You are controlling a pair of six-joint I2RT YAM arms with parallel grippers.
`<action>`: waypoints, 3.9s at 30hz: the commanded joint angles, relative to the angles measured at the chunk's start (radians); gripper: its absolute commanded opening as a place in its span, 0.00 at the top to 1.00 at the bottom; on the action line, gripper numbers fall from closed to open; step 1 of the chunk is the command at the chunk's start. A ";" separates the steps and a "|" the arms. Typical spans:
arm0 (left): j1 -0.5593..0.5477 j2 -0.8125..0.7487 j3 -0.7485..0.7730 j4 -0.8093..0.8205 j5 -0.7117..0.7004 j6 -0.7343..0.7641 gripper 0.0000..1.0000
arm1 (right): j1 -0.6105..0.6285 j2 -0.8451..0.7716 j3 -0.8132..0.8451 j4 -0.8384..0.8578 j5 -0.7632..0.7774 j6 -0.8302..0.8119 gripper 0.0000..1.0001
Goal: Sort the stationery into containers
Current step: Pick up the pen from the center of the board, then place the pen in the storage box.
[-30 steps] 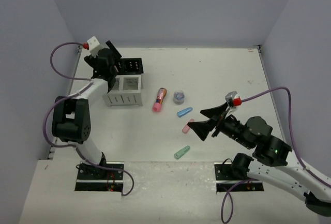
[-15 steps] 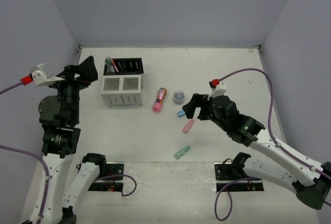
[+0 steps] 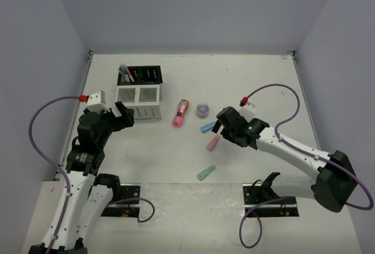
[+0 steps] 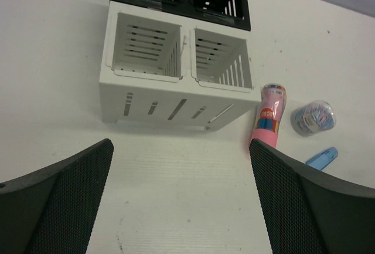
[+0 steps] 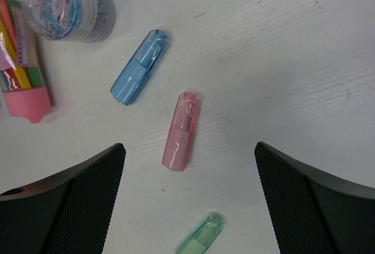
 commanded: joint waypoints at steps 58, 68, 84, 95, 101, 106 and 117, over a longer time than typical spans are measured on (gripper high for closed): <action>-0.345 0.192 -0.185 0.912 0.547 -0.561 0.00 | 0.453 -0.186 -0.091 0.612 0.076 -0.524 1.00; -0.534 0.413 -0.099 0.943 0.414 -0.505 0.07 | 0.499 -0.220 -0.050 0.602 0.058 -0.612 1.00; -0.607 0.549 0.027 0.869 0.257 -0.381 1.00 | 0.503 -0.268 -0.085 0.605 0.080 -0.625 0.67; -0.358 0.752 0.315 0.836 -0.609 0.083 1.00 | 0.502 -0.489 -0.230 0.452 0.145 -0.453 0.01; -0.226 1.036 0.432 0.997 -0.547 0.158 1.00 | 0.501 -0.606 -0.258 0.329 0.172 -0.385 0.01; -0.174 1.141 0.413 1.151 -0.485 0.174 1.00 | 0.500 -0.753 -0.318 0.325 0.140 -0.375 0.01; -0.151 1.216 0.488 1.029 -0.398 0.084 0.12 | 0.500 -0.708 -0.328 0.354 0.121 -0.381 0.01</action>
